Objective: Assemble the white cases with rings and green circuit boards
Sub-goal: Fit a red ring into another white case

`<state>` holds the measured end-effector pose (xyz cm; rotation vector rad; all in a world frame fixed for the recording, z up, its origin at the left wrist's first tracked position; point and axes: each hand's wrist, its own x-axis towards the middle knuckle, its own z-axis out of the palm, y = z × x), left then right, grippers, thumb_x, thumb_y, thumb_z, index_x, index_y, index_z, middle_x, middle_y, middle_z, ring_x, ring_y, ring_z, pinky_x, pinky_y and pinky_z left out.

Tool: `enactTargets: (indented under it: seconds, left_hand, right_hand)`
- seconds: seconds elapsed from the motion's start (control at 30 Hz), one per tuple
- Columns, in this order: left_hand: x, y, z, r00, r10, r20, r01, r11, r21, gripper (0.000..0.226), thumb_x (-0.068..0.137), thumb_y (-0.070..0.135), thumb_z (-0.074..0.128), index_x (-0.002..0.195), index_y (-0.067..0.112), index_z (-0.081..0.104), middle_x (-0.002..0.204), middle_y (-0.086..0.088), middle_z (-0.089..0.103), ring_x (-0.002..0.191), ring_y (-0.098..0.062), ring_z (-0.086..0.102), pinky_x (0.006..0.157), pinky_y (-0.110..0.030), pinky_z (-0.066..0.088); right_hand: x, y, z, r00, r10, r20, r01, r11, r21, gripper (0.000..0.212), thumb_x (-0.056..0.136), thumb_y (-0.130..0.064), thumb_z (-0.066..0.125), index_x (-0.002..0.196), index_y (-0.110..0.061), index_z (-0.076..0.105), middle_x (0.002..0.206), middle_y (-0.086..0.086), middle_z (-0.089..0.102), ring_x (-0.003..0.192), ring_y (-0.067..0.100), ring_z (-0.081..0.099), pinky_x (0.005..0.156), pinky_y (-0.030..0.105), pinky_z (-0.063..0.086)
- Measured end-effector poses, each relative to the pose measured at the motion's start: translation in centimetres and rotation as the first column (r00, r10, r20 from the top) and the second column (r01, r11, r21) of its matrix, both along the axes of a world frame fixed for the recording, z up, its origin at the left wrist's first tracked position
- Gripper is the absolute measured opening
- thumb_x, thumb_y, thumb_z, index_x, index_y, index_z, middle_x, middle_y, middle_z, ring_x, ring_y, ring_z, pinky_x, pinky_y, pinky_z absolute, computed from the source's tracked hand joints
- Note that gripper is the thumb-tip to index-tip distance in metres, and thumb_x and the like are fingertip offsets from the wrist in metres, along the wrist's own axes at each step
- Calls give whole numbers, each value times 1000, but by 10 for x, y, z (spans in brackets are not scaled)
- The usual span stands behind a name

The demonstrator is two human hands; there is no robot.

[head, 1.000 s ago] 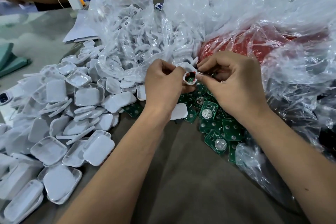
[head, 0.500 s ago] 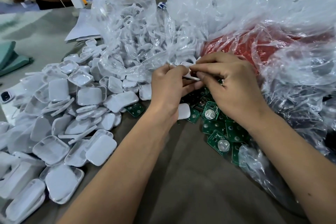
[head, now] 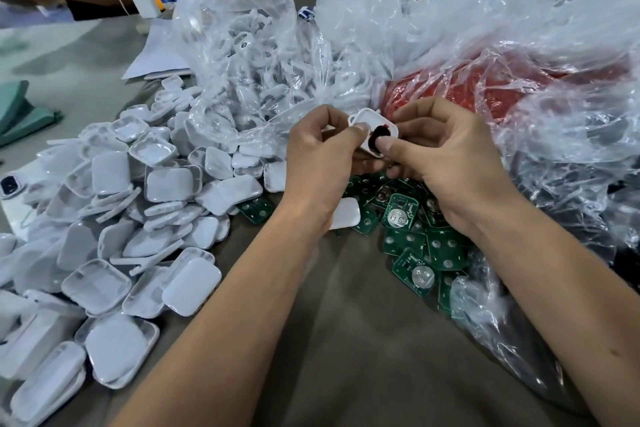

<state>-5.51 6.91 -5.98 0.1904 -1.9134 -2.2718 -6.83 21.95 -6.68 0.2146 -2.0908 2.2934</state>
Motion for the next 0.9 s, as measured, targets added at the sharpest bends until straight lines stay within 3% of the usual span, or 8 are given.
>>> enactTargets:
  seconds: [0.1, 0.27, 0.57, 0.8, 0.9]
  left_hand:
    - [2, -1, 3, 1000, -1, -3, 1, 999, 49, 9, 94, 4, 67, 93, 8, 60, 83, -18, 75, 61, -28, 70, 58, -33, 59]
    - [5, 3, 5, 994, -76, 74, 57, 972, 229, 13, 96, 7, 68, 84, 11, 63, 84, -14, 75, 63, -25, 71, 56, -27, 58]
    - [5, 7, 4, 997, -83, 7, 78, 965, 252, 28, 96, -3, 64, 74, 11, 53, 78, -10, 68, 64, -23, 69, 66, -29, 63]
    - [7, 10, 5, 990, -133, -41, 139, 950, 278, 31, 92, -11, 62, 72, 12, 60, 79, -13, 70, 69, -20, 70, 69, -29, 63]
    - [7, 10, 5, 988, -146, -53, 154, 953, 261, 30, 92, -11, 63, 72, 10, 62, 84, -16, 70, 71, -22, 71, 67, -28, 62]
  right_hand:
    - [-1, 3, 3, 987, 108, 122, -101, 993, -63, 27, 77, -11, 85, 101, -5, 73, 94, 15, 78, 75, 21, 74, 60, 24, 57]
    - [-1, 7, 7, 970, 178, 164, -151, 975, -161, 30, 68, -15, 84, 96, -9, 75, 91, 13, 77, 72, 18, 71, 57, 23, 56]
    - [-1, 5, 6, 976, 134, 172, -102, 978, -180, 23, 71, -18, 81, 92, -10, 77, 90, 9, 77, 72, 15, 69, 58, 23, 57]
    - [-2, 7, 10, 959, 169, 225, -112, 963, -246, 36, 69, -12, 77, 103, -3, 71, 97, 14, 71, 79, 20, 63, 72, 29, 52]
    - [-3, 9, 10, 952, 197, 234, -135, 957, -257, 48, 71, -11, 75, 115, 5, 68, 105, 19, 70, 91, 28, 60, 78, 32, 50]
